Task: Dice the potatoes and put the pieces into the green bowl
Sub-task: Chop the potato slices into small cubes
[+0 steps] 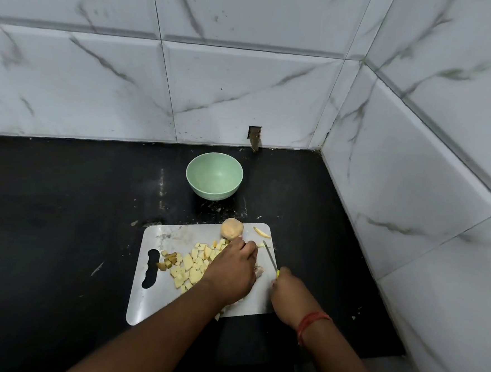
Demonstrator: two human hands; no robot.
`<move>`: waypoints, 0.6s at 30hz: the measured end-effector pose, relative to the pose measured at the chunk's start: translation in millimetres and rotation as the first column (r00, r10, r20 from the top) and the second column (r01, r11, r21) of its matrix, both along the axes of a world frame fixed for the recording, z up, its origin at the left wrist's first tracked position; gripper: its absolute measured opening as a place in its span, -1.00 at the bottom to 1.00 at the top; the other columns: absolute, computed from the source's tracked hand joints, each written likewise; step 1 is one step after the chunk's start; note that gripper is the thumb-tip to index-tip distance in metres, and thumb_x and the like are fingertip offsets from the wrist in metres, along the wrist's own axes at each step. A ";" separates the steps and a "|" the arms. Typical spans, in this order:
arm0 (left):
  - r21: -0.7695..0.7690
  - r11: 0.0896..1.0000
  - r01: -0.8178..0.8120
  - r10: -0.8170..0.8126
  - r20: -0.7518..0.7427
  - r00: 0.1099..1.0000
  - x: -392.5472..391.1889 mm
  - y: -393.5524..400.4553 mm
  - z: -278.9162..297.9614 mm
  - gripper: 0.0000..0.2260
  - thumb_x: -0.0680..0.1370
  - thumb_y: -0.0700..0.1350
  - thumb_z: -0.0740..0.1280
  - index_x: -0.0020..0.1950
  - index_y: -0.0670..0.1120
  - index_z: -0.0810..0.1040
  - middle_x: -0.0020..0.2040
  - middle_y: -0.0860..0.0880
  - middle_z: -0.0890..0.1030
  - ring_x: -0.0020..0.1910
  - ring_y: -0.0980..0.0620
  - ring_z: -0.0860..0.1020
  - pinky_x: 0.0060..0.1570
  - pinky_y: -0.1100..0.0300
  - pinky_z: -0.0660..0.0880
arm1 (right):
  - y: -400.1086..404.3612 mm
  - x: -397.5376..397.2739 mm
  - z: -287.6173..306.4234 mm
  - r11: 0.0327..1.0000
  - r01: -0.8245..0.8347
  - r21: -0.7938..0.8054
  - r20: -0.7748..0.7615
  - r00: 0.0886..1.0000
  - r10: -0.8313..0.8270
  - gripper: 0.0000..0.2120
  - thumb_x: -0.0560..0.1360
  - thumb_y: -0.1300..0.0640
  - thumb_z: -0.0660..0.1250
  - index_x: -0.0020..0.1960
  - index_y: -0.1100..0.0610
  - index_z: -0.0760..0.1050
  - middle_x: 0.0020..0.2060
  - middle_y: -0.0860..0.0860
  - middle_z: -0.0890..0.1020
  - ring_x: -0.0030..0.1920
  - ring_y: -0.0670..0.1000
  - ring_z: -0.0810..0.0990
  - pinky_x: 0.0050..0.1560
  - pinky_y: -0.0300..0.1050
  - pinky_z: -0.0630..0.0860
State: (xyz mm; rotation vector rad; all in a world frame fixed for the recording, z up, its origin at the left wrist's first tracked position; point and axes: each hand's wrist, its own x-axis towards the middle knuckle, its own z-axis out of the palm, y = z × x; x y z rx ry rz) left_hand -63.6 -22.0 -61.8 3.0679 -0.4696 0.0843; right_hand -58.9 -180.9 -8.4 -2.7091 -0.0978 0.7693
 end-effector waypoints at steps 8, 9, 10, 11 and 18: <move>-0.035 0.999 -0.015 0.015 -0.005 1.000 0.2 -0.6 -0.9 -0.48 0.66 0.14 0.12 0.38 -0.22 0.55 0.20 -0.04 0.49 0.19 -0.09 0.40 0.42 0.01 0.34 | 15.0 6.3 -5.6 0.992 -0.063 -0.107 -0.037 0.998 0.059 -0.70 0.60 0.25 0.12 0.32 0.26 0.32 0.20 0.20 0.54 0.18 0.15 0.56 0.11 -0.06 0.48; -0.037 0.999 -0.017 0.017 -0.002 1.000 0.5 -0.7 -1.0 -0.48 0.66 0.14 0.12 0.38 -0.22 0.55 0.20 -0.04 0.49 0.19 -0.09 0.40 0.42 0.01 0.34 | 15.5 7.1 -5.5 0.993 -0.078 -0.085 -0.042 0.996 0.075 -0.71 0.60 0.24 0.13 0.31 0.26 0.33 0.18 0.21 0.54 0.18 0.19 0.55 0.11 -0.01 0.48; -0.039 0.999 -0.019 0.019 0.004 1.000 0.5 -0.7 -0.9 -0.48 0.66 0.14 0.12 0.38 -0.22 0.55 0.20 -0.04 0.49 0.19 -0.09 0.40 0.41 0.02 0.35 | 15.6 7.7 -6.3 0.994 -0.088 -0.067 -0.045 0.995 0.085 -0.71 0.60 0.23 0.13 0.30 0.26 0.34 0.17 0.22 0.54 0.17 0.21 0.55 0.11 0.01 0.48; -0.040 0.999 -0.019 0.019 0.009 1.000 0.4 -0.7 -0.9 -0.48 0.66 0.14 0.12 0.38 -0.22 0.55 0.20 -0.04 0.49 0.18 -0.09 0.40 0.40 0.02 0.35 | 15.7 8.0 -7.4 0.992 -0.097 -0.076 -0.050 0.994 0.093 -0.71 0.60 0.22 0.13 0.30 0.26 0.34 0.17 0.22 0.54 0.17 0.21 0.55 0.10 0.01 0.48; 0.084 0.995 0.046 -0.047 0.006 0.999 1.7 1.0 -2.8 -0.39 0.66 0.14 -0.04 0.37 -0.27 0.53 0.17 -0.09 0.51 0.10 -0.12 0.43 0.38 -0.06 0.35 | 11.8 1.8 -13.4 0.986 -0.053 -0.160 -0.057 0.997 0.044 -0.67 0.61 0.26 0.13 0.36 0.24 0.29 0.19 0.16 0.57 0.14 0.07 0.60 0.01 -0.14 0.48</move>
